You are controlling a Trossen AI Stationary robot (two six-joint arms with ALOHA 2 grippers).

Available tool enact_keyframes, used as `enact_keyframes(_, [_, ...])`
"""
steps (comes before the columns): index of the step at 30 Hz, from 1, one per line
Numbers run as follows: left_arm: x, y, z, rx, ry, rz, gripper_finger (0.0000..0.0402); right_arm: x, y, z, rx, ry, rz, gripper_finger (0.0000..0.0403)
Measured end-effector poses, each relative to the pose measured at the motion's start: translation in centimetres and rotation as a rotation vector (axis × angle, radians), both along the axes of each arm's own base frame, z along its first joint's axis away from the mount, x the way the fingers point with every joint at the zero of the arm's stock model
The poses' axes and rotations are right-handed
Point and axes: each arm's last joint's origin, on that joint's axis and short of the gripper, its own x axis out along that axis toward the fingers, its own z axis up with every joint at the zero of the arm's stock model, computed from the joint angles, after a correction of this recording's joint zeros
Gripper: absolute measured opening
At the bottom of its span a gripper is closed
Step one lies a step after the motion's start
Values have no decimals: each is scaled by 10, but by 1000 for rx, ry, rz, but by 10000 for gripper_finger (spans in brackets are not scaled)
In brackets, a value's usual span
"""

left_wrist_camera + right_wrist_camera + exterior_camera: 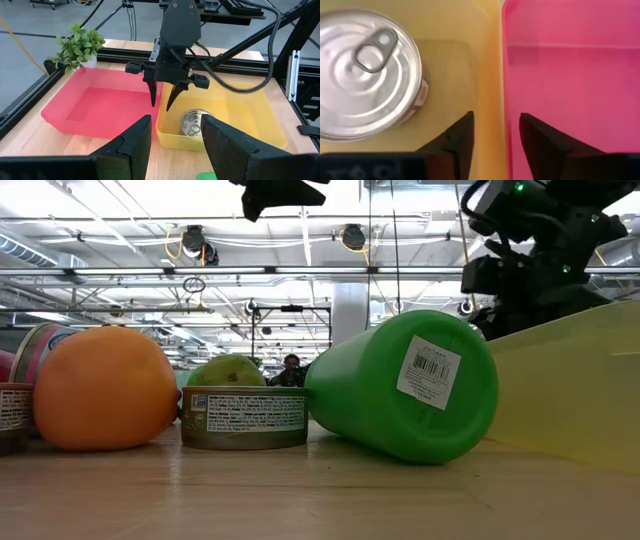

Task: Pick & Place Food Item
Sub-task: Put the blue and pink tuna can into the yellow bin

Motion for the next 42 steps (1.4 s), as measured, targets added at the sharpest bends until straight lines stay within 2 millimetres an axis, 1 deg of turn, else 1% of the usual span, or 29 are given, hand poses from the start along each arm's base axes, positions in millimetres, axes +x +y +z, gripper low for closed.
enact_keyframes(3, [-4, -1, 2, 3, 13, -20, 182, -7, 0, 13, 23, -35, -22, 178])
enact_keyframes(7, [-19, -6, 8, -37, 57, -35, 182, -22, 0, 37, 111, -135, -32, 195])
enact_keyframes(9, [-25, -10, 6, -70, 100, -23, 182, -30, 1, 48, 157, -201, -12, 200])
enact_keyframes(14, [-37, -26, -9, -174, 266, -6, 182, -47, 2, 73, 227, -376, 43, 208])
enact_keyframes(17, [-43, -40, -27, -270, 446, -31, 182, -54, 6, 81, 241, -466, 96, 207])
enact_keyframes(19, [-50, -49, -37, -358, 568, -47, 182, -56, 10, 83, 234, -522, 144, 206])
enact_keyframes(22, [-57, -58, -39, -527, 672, -41, 182, -56, 15, 82, 226, -610, 211, 208])
enact_keyframes(26, [-65, -70, -41, -642, 724, 57, 182, -53, 21, 77, 188, -689, 292, 207])
enact_keyframes(29, [-74, -81, -43, -711, 778, 114, 182, -53, 22, 77, 174, -694, 309, 204])
enact_keyframes(32, [-83, -91, -42, -831, 869, 185, 182, -54, 21, 77, 166, -697, 315, 205])
enact_keyframes(34, [-86, -98, -39, -876, 859, 219, 182, -54, 21, 77, 142, -703, 334, 207])
enact_keyframes(38, [-90, -106, -39, -898, 814, 297, 182, -53, 22, 79, 104, -725, 360, 206])
enact_keyframes(40, [-91, -108, -40, -861, 769, 315, 182, -53, 22, 80, 95, -740, 370, 204])
enact_keyframes(42, [-90, -111, -43, -787, 718, 327, 182, -53, 22, 80, 93, -743, 371, 204])
